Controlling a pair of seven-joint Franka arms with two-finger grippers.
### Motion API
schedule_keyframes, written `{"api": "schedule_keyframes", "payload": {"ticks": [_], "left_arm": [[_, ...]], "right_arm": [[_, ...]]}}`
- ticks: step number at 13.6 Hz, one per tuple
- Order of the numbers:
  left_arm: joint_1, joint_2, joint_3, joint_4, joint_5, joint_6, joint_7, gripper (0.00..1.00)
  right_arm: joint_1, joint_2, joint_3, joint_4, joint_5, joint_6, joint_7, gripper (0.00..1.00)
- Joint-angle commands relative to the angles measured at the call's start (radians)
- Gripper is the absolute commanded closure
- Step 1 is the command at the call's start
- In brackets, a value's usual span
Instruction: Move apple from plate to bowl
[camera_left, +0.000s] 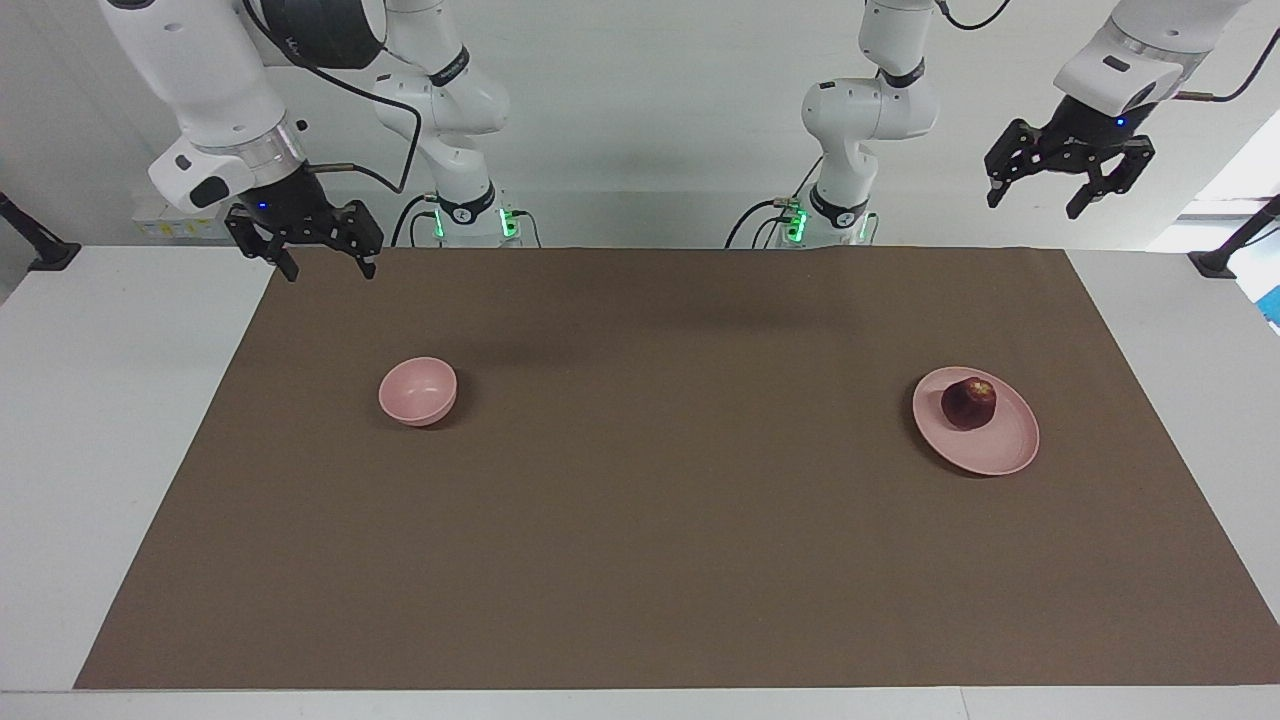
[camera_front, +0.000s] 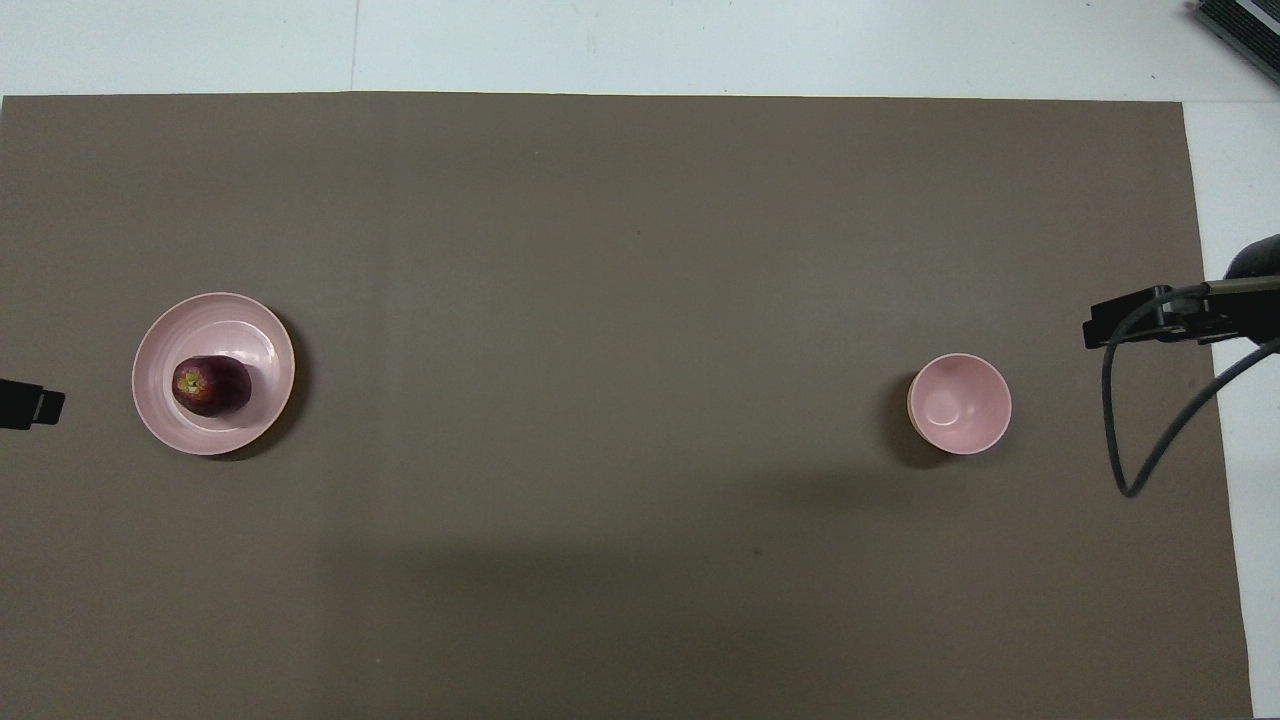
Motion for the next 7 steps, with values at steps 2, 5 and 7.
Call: {"api": "schedule_keyframes", "payload": {"ticks": [2,5,7], "left_arm": [[0.001,-0.030,0.003,-0.080,0.004,0.066,0.003,0.00],[0.021,-0.030,0.006,-0.134,0.004,0.126,0.000,0.00],[0.044,-0.028,0.006,-0.175,0.004,0.167,0.002,0.00]], "right_arm": [[-0.007,-0.014,0.009,-0.014,0.004,-0.022,0.010,0.00],[-0.018,-0.013,0.007,-0.011,0.003,-0.024,0.008,0.00],[-0.025,-0.010,0.006,-0.007,0.003,-0.010,0.010,0.00]]}}
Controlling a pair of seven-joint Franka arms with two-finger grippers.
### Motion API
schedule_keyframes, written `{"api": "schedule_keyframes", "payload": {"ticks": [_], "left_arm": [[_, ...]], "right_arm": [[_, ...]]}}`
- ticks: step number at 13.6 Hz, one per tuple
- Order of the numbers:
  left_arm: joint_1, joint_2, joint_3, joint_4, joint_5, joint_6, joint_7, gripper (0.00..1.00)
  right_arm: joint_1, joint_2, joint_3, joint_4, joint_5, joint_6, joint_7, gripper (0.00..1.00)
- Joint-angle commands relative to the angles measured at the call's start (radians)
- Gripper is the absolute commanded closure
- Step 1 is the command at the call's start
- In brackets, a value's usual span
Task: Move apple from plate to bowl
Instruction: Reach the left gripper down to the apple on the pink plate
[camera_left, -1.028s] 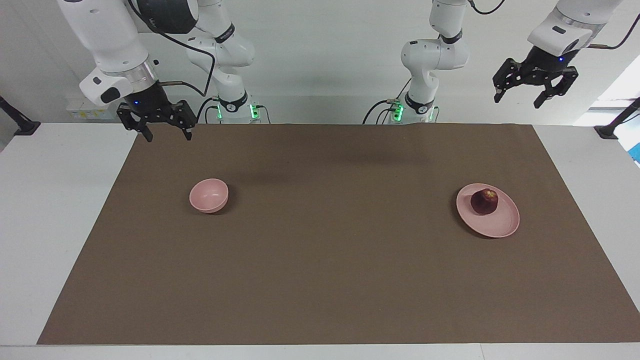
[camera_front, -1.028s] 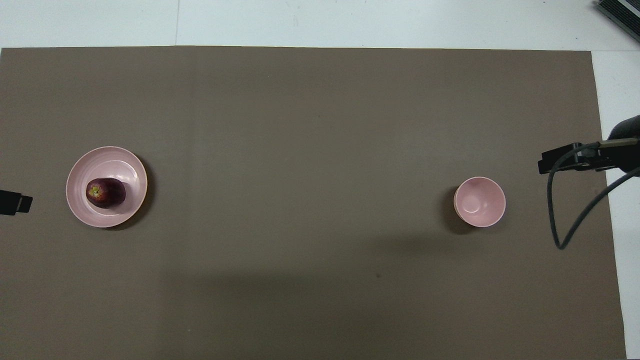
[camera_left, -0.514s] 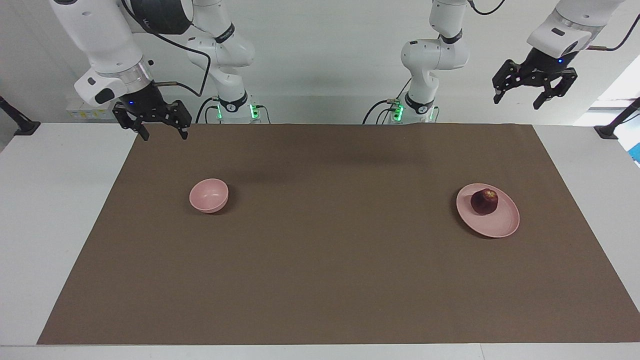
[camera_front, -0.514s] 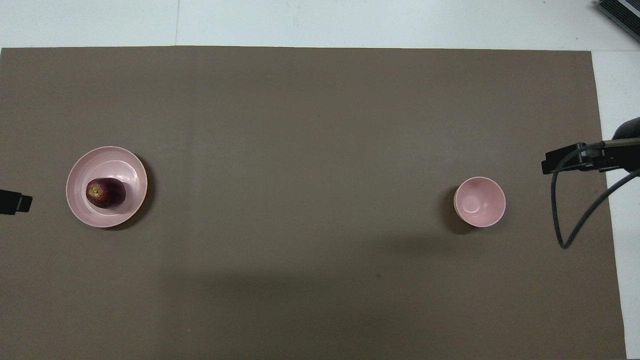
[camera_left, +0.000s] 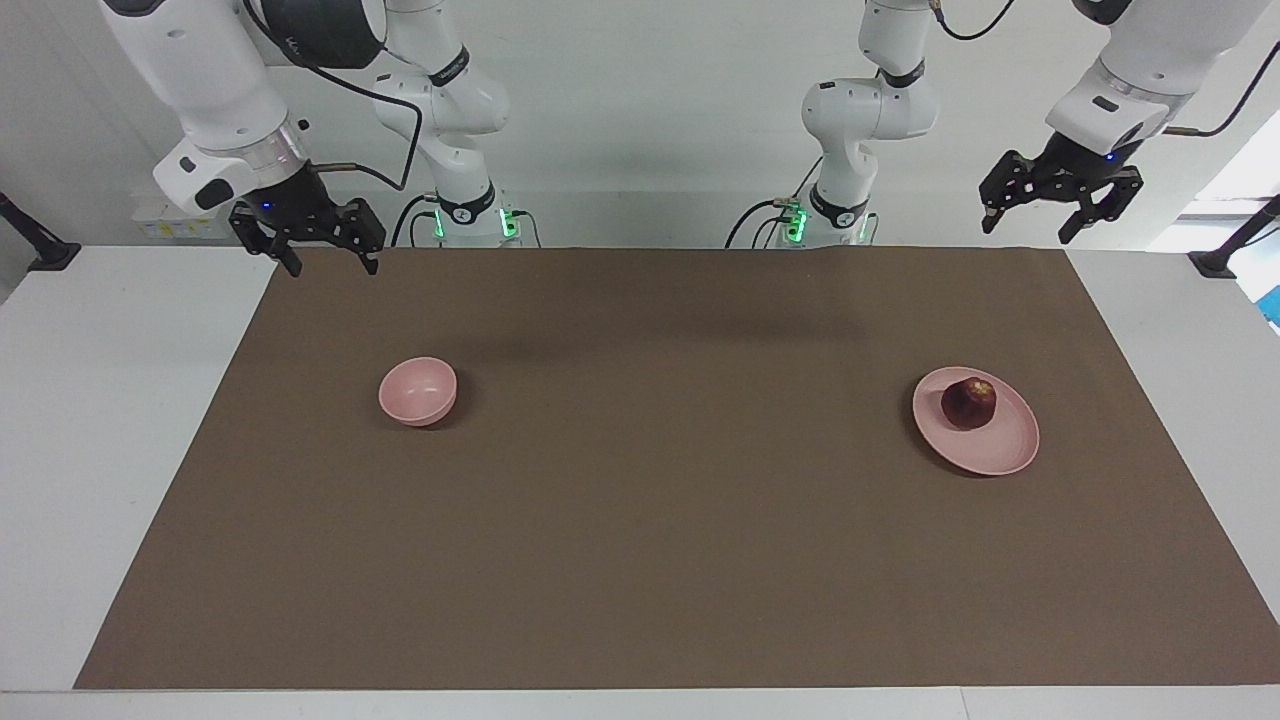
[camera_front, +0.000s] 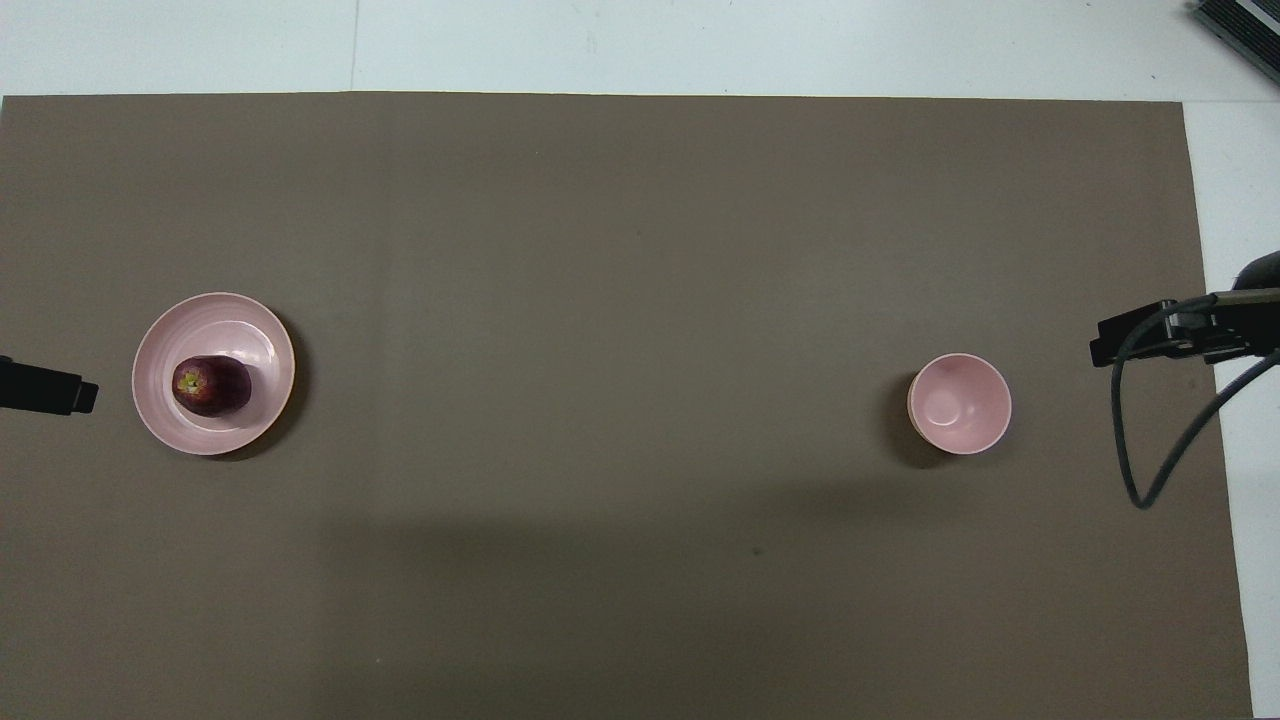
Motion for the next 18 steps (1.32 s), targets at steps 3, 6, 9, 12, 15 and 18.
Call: {"api": "schedule_keyframes", "payload": {"ticks": [3,6,9,12,15,18], "left_arm": [[0.040,-0.028,-0.001,-0.201,0.004,0.218,0.002,0.00],[0.077,-0.022,-0.001,-0.283,0.004,0.330,0.003,0.00],[0.092,0.016,-0.001,-0.338,0.004,0.459,0.003,0.00],[0.095,0.056,-0.002,-0.418,0.004,0.595,0.002,0.00],[0.095,0.139,-0.002,-0.453,0.004,0.694,-0.009,0.00],[0.106,0.170,-0.002,-0.507,0.004,0.809,-0.009,0.00]], "right_arm": [[-0.022,-0.010,0.006,-0.008,0.001,0.003,0.010,0.00],[-0.022,-0.008,0.007,-0.006,0.001,0.006,0.010,0.00],[-0.022,-0.011,0.007,-0.011,0.003,0.006,0.011,0.00],[-0.022,-0.011,0.007,-0.011,0.004,0.008,0.011,0.00],[-0.019,-0.014,0.007,-0.016,0.004,0.006,0.005,0.00],[-0.011,-0.042,0.009,-0.060,0.004,0.009,0.011,0.00]]}}
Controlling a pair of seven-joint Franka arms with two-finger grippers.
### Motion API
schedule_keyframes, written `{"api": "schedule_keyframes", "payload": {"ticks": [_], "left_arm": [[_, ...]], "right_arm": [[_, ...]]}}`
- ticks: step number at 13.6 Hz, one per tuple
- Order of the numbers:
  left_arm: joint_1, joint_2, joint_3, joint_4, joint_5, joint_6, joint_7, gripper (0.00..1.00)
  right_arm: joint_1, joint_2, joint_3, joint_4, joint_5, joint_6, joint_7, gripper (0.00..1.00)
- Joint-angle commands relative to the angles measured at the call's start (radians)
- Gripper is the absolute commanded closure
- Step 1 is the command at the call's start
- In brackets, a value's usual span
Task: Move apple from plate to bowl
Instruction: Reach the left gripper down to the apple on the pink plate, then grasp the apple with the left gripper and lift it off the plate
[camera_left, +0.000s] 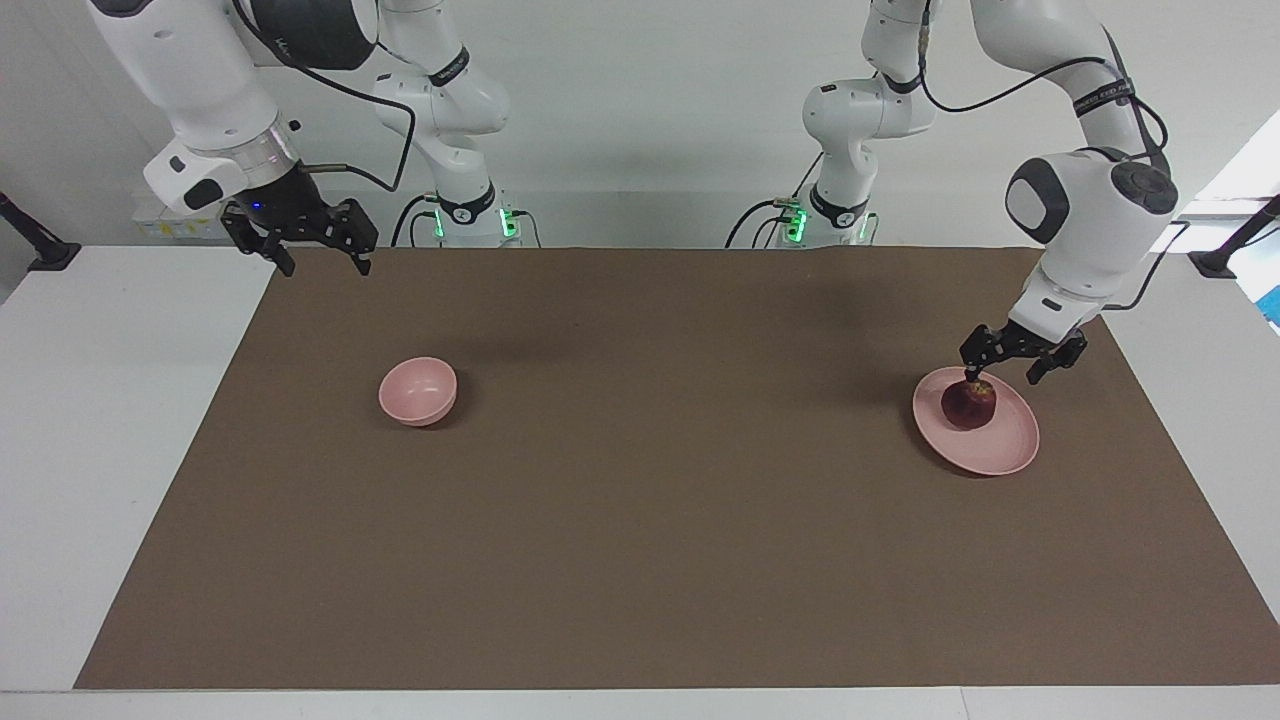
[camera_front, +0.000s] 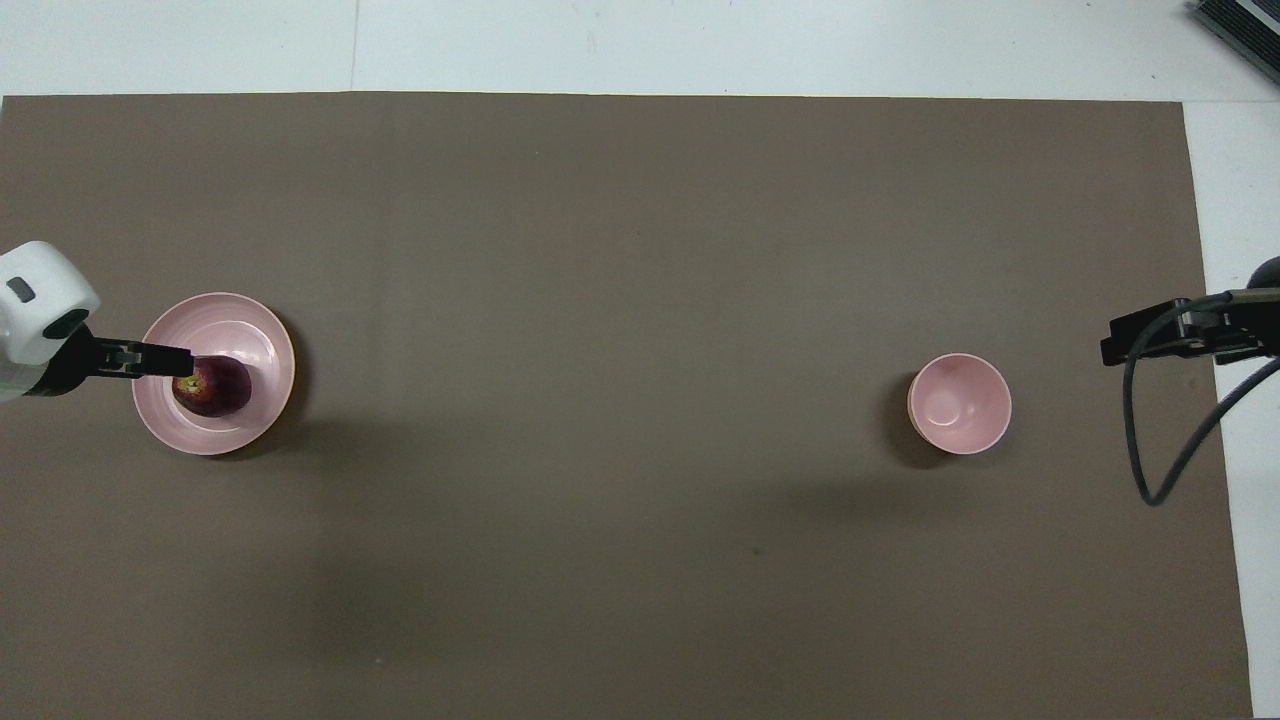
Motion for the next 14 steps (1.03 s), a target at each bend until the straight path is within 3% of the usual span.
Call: {"api": "schedule_keyframes", "payload": {"ticks": [1,5,6,8,9,10,12,14], "left_arm": [[0.020,0.019,-0.007,-0.047,0.004,0.089,-0.008,0.00],[0.020,0.027,-0.005,-0.098,0.004,0.136,-0.010,0.00],[0.020,0.025,-0.005,-0.098,0.004,0.127,-0.010,0.09],[0.017,0.026,-0.007,-0.095,0.004,0.124,-0.008,0.73],[0.016,0.029,-0.005,-0.087,0.004,0.124,-0.002,0.93],[0.014,0.031,-0.007,-0.084,0.004,0.124,0.002,1.00],[0.005,0.019,-0.007,-0.063,0.004,0.110,-0.008,1.00],[0.003,-0.035,-0.008,-0.003,0.004,-0.032,-0.005,1.00]], "right_arm": [[-0.002,-0.037,0.006,-0.049,0.004,0.009,0.011,0.00],[-0.002,-0.037,0.006,-0.049,0.009,0.017,0.011,0.00],[-0.002,-0.037,0.008,-0.049,0.010,0.015,0.008,0.00],[-0.002,-0.038,0.008,-0.052,0.015,0.015,0.008,0.00],[-0.001,-0.038,0.008,-0.052,0.018,0.017,0.010,0.00],[0.001,-0.038,0.011,-0.052,0.019,0.017,0.010,0.00],[0.002,-0.038,0.020,-0.052,0.020,0.015,0.008,0.00],[0.016,-0.040,0.020,-0.053,0.021,0.014,0.007,0.00]]}}
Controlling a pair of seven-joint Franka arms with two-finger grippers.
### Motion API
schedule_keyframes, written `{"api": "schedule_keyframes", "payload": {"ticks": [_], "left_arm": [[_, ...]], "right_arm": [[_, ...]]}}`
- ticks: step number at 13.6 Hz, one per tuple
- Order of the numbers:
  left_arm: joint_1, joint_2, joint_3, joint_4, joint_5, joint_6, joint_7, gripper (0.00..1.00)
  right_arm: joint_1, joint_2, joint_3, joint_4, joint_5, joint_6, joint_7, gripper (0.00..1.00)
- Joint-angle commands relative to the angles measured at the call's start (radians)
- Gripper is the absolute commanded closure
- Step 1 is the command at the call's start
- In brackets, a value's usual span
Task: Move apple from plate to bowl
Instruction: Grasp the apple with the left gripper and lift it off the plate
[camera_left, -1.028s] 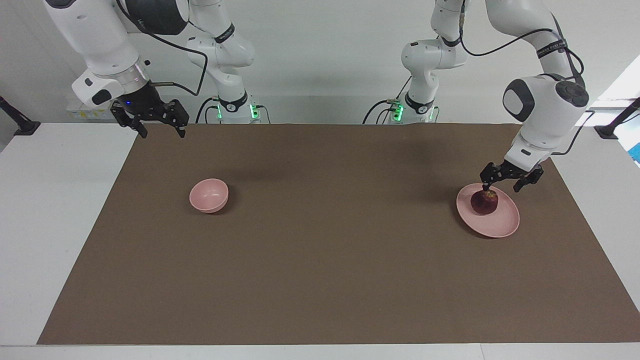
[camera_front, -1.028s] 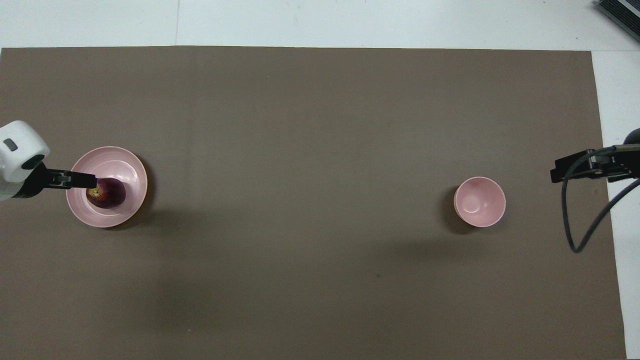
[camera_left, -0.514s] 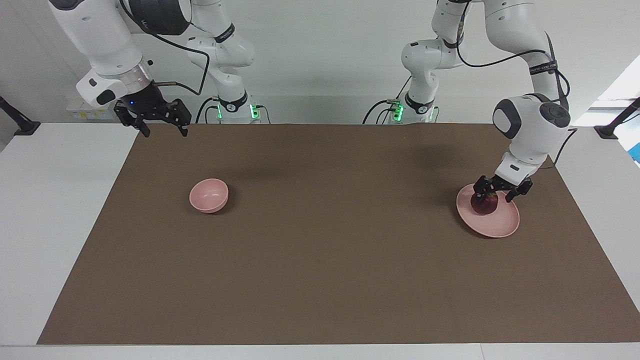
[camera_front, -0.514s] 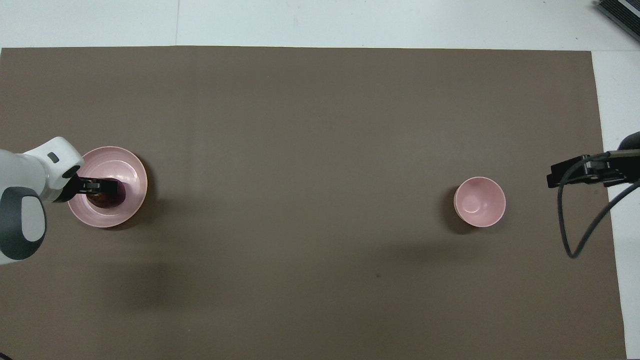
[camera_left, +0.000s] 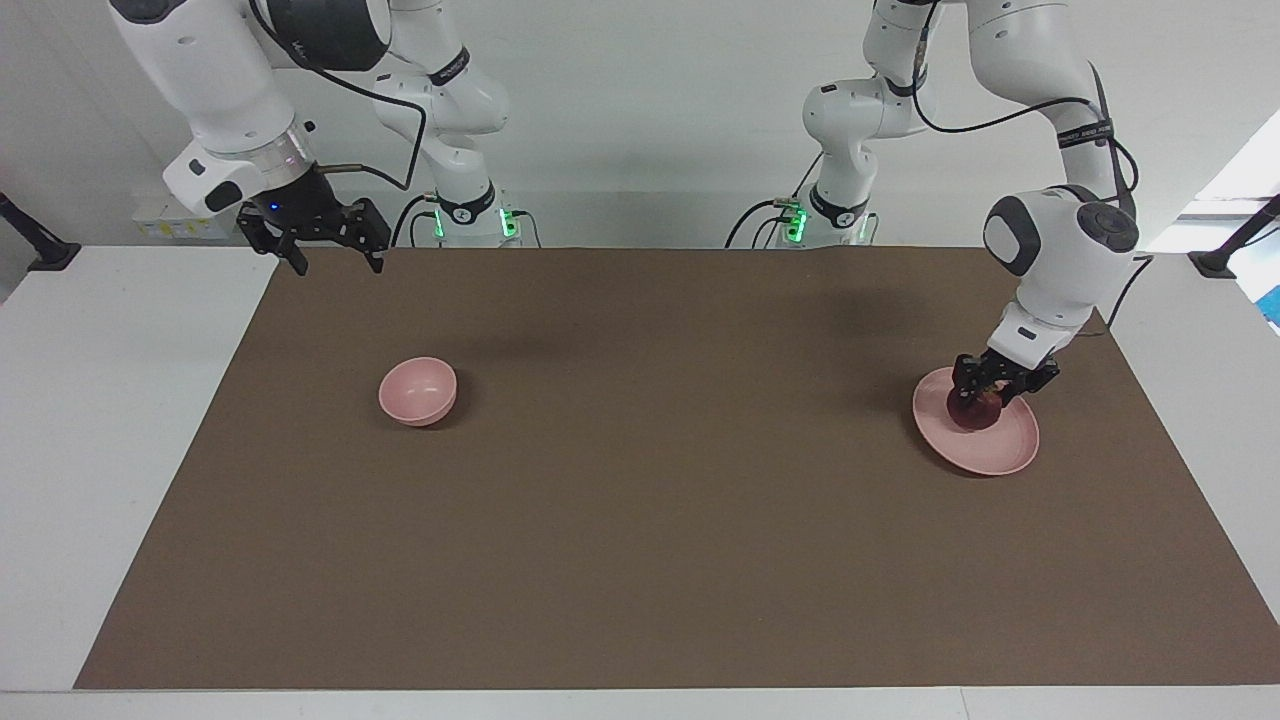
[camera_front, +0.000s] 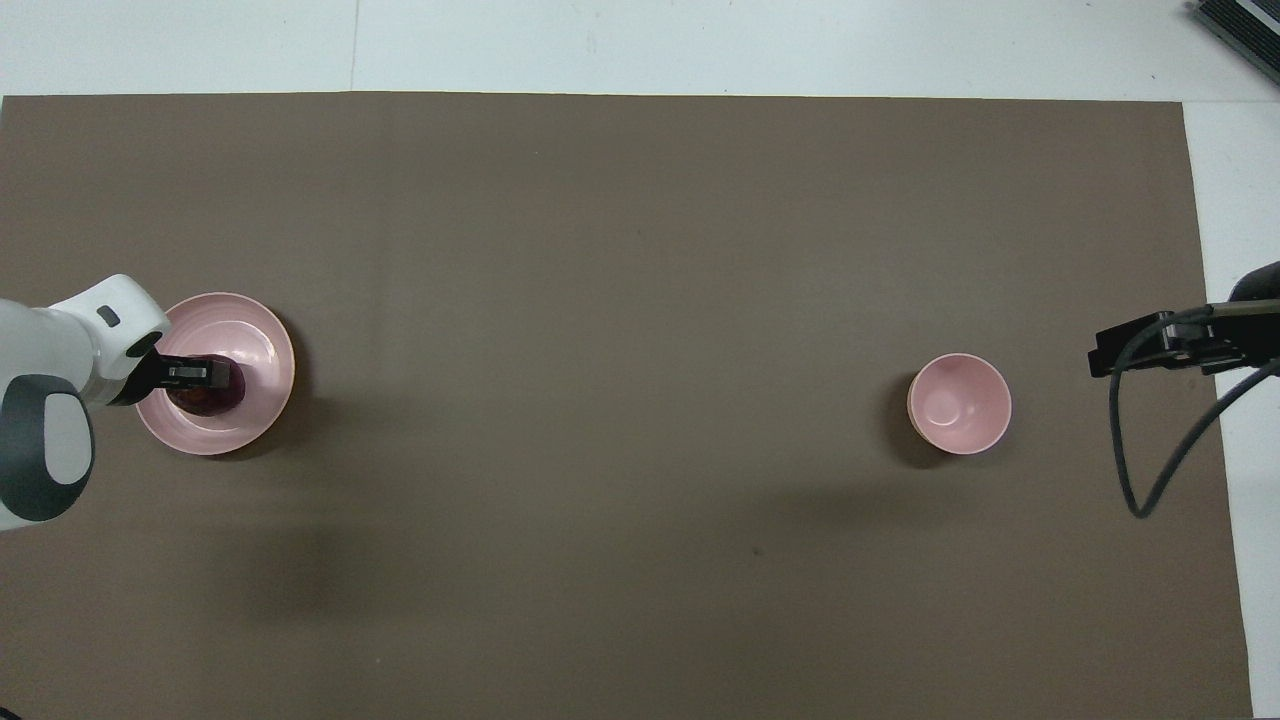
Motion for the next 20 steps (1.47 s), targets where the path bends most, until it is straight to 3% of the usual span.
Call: {"api": "schedule_keyframes", "payload": {"ticks": [1,3,4,8,11,16,20], "left_arm": [[-0.005,-0.078,-0.006,0.081,-0.002,-0.196,-0.007,1.00],[-0.017,-0.080,-0.017,0.160,-0.052,-0.333,-0.007,1.00],[-0.035,-0.082,-0.017,0.184,-0.136,-0.371,-0.010,1.00],[-0.075,-0.115,-0.067,0.191,-0.414,-0.407,-0.089,1.00],[-0.078,-0.117,-0.147,0.188,-0.612,-0.402,-0.131,1.00],[-0.078,-0.132,-0.277,0.179,-0.849,-0.381,-0.196,1.00],[-0.078,-0.138,-0.388,0.173,-0.977,-0.228,-0.303,1.00]], "right_arm": [[0.007,-0.031,0.006,-0.033,0.022,0.006,0.005,0.00],[0.007,-0.060,0.004,-0.077,0.063,0.003,0.001,0.00],[0.007,-0.082,0.004,-0.113,0.095,0.009,0.005,0.00],[0.029,-0.125,0.007,-0.191,0.229,0.012,0.015,0.00],[0.114,-0.093,0.006,-0.194,0.316,0.046,0.126,0.00],[0.171,-0.013,0.006,-0.227,0.486,0.122,0.266,0.00],[0.231,0.053,0.007,-0.261,0.647,0.213,0.488,0.00]]}}
